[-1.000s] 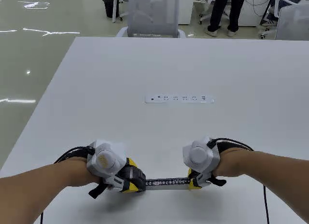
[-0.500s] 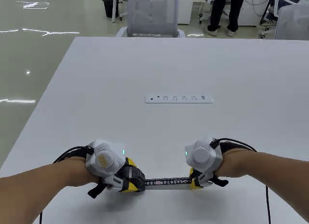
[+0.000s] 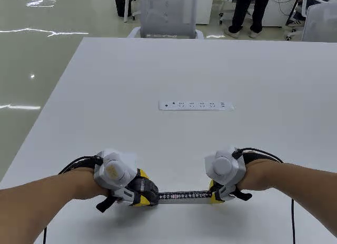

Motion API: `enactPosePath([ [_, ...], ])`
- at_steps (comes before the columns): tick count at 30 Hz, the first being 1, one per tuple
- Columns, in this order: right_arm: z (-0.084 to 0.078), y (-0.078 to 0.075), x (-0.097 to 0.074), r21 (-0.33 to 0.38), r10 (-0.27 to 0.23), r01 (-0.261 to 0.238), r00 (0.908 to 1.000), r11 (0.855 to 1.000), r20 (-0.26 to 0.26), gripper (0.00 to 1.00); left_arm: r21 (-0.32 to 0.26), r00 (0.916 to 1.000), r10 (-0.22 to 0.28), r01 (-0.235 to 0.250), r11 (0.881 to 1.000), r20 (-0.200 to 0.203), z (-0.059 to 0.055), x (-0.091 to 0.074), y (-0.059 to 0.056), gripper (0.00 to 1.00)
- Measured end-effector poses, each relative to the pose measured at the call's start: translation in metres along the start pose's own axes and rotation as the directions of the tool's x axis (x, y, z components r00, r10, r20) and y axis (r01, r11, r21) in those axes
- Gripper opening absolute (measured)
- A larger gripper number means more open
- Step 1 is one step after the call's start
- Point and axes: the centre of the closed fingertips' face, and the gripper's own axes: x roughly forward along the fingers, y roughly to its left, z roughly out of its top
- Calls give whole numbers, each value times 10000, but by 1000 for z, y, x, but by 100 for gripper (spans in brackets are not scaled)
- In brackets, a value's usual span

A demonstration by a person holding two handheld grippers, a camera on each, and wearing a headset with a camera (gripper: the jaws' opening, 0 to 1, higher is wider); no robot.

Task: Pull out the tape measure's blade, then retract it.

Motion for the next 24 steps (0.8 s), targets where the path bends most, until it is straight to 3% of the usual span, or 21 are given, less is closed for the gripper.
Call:
enactPosePath([
  [24, -10, 0, -4, 128, -6, 8, 9999, 9999, -120, 11, -92, 10000, 37, -37, 10000, 4, 0, 0, 1, 33],
])
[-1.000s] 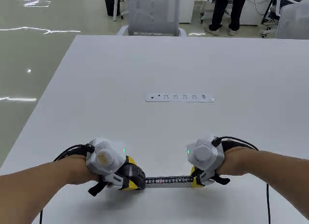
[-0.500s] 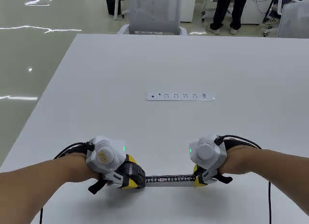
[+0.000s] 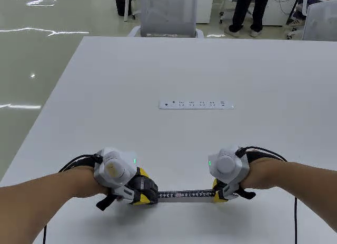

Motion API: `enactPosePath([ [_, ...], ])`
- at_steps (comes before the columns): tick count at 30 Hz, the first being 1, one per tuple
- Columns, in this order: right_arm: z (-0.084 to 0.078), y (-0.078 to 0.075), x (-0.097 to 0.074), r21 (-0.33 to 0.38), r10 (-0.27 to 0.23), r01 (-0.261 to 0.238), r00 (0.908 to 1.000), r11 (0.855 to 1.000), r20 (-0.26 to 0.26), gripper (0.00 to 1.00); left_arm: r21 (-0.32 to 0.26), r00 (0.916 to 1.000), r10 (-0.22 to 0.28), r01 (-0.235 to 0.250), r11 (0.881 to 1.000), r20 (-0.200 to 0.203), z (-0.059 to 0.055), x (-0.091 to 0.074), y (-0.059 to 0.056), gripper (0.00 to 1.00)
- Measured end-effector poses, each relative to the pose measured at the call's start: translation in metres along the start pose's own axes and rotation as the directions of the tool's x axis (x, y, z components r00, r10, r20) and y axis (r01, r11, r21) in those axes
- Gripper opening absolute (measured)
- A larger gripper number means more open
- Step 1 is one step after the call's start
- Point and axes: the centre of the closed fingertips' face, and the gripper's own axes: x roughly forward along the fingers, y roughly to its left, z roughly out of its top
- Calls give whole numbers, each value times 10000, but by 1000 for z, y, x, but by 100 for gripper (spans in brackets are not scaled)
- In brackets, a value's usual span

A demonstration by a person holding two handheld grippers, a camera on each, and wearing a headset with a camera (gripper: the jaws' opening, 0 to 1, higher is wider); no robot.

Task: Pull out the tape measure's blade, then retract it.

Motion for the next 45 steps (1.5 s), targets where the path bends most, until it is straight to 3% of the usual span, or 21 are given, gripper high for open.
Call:
enactPosePath([
  [45, -20, -1, -7, 51, -7, 8, 9999, 10000, -149, 12, -93, 10000, -50, 50, 9999, -23, -1, 1, 0, 33],
])
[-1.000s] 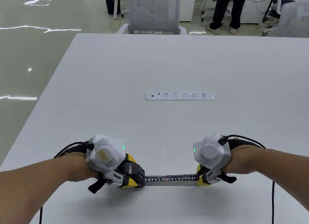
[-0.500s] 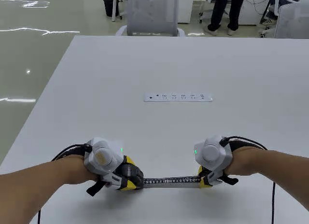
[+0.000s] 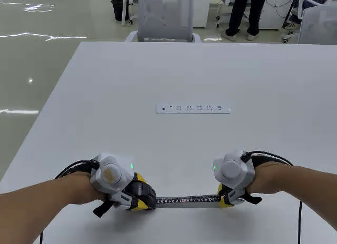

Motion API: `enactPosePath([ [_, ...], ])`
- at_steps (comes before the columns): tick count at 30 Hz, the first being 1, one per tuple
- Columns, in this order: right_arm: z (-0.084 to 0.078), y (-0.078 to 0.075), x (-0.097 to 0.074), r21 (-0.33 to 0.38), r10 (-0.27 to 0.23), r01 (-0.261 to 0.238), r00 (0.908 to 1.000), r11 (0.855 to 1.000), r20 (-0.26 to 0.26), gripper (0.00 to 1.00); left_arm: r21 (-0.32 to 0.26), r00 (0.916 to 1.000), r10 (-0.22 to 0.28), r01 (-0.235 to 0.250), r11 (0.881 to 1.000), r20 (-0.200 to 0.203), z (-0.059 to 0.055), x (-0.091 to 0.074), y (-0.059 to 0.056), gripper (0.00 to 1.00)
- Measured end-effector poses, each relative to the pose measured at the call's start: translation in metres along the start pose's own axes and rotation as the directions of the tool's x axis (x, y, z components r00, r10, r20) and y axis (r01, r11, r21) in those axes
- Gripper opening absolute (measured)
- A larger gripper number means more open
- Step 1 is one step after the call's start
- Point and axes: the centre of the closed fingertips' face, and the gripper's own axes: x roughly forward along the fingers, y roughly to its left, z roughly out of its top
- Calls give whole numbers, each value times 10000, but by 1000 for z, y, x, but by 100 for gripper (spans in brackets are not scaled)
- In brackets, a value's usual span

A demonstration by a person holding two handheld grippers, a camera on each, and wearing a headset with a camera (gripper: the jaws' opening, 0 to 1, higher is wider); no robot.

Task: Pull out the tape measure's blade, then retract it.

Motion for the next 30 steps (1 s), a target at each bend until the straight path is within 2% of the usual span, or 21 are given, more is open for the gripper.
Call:
enactPosePath([
  [30, -15, -1, -5, 116, -65, 66, 9999, 9999, -140, 11, -48, 10000, 2, -2, 10000, -17, 1, 0, 0, 33],
])
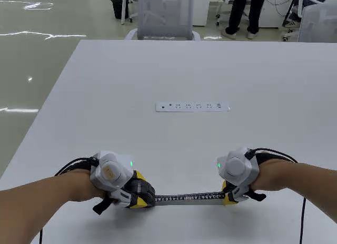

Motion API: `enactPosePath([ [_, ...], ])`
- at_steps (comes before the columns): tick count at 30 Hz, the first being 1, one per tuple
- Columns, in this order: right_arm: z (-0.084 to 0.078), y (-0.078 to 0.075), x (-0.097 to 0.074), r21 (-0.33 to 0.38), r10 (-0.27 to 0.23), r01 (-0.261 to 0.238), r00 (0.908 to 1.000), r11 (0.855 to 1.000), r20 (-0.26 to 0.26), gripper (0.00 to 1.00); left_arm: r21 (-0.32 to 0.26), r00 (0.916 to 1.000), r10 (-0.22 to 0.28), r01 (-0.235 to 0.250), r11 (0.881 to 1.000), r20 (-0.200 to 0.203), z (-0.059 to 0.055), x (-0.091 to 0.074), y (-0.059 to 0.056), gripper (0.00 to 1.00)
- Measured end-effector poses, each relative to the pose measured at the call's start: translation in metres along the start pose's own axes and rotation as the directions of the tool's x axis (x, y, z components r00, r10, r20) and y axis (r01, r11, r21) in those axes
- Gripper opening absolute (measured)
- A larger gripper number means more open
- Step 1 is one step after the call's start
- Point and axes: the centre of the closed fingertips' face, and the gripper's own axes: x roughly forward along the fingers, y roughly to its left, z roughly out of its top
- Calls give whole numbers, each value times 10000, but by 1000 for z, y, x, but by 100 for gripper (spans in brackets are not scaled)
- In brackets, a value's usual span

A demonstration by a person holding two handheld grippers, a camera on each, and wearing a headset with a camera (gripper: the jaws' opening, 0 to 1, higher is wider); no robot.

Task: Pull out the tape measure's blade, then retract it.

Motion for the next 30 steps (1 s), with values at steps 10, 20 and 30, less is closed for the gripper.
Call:
enactPosePath([
  [10, -5, 0, -2, 10, -15, 15, 10000, 10000, -2, 11, -22, 10000, -8, 8, 10000, -5, 0, 0, 0, 33],
  [20, -9, -1, -3, 39, -29, 29, 10000, 10000, -36, 12, -39, 10000, 10, -10, 10000, -13, 0, 0, 0, 33],
  [30, -12, -1, -4, 105, -44, 44, 10000, 9999, -30, 12, -57, 10000, 14, -14, 10000, -29, -1, 0, 0, 33],
])
